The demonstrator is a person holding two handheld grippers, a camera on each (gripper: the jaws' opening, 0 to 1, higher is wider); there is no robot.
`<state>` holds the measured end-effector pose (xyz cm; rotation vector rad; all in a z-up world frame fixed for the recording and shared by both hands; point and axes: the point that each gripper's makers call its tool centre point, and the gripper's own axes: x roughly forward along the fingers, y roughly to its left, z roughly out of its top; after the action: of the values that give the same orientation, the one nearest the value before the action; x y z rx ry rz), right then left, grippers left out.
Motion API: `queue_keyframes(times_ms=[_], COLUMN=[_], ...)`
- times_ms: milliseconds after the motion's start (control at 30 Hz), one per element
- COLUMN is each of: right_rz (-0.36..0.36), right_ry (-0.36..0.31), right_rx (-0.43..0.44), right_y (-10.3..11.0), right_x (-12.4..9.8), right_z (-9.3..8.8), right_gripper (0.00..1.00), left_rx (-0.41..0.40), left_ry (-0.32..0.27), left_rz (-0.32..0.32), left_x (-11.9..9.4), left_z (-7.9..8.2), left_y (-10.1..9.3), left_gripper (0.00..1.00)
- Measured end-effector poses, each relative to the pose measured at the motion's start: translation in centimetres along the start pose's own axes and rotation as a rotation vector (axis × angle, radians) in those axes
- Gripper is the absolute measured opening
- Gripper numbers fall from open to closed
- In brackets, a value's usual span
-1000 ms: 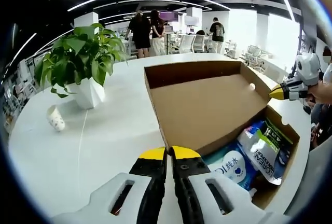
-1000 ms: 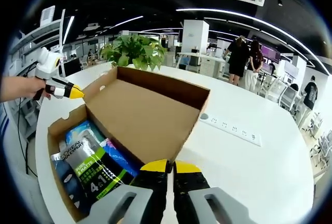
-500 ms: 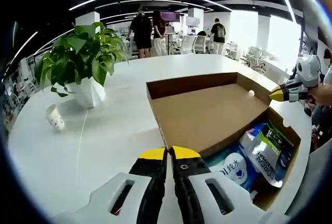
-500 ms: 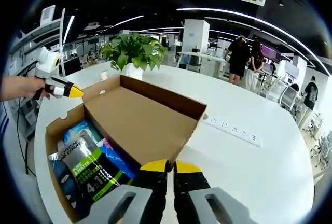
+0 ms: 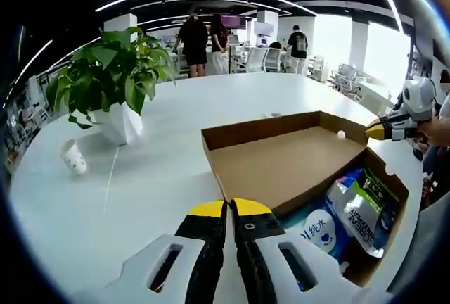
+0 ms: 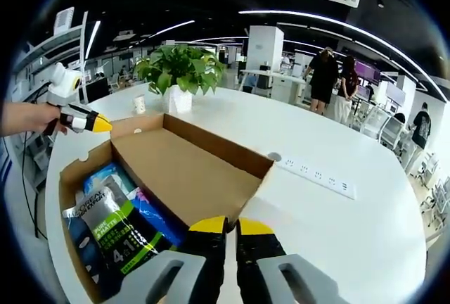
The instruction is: Operate the shoe box by opening the lid, removing the specified soft item, and placing it in the target area until the item is outside and the box remains undamaged.
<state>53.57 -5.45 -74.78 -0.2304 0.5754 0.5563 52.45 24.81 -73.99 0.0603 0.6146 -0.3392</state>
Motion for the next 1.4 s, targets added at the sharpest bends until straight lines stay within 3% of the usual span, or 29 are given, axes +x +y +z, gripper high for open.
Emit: queue_keyframes(times_ms=[733, 933, 1400], right_rz=[-0.005, 0.004, 0.031], right_ry=[0.002, 0.004, -0.012], right_rx=[0.040, 0.032, 0.032], right_y=[0.0, 0.2, 1.4], right_x=[0.6, 0.3, -1.6], right_z=[-0.3, -0.6, -1.8], right_gripper=[0.02, 0.04, 0.19], left_rx=[-0.069, -0.048, -0.013], left_ry=[0.016, 0.012, -0.006], left_rz=[0.012, 0.015, 0.011], left_x=[0.6, 0.3, -1.4], left_z=[0.0, 0.0, 0.7], left_y=[0.2, -0.1, -1.1], left_gripper=[0.01, 0.01, 0.07])
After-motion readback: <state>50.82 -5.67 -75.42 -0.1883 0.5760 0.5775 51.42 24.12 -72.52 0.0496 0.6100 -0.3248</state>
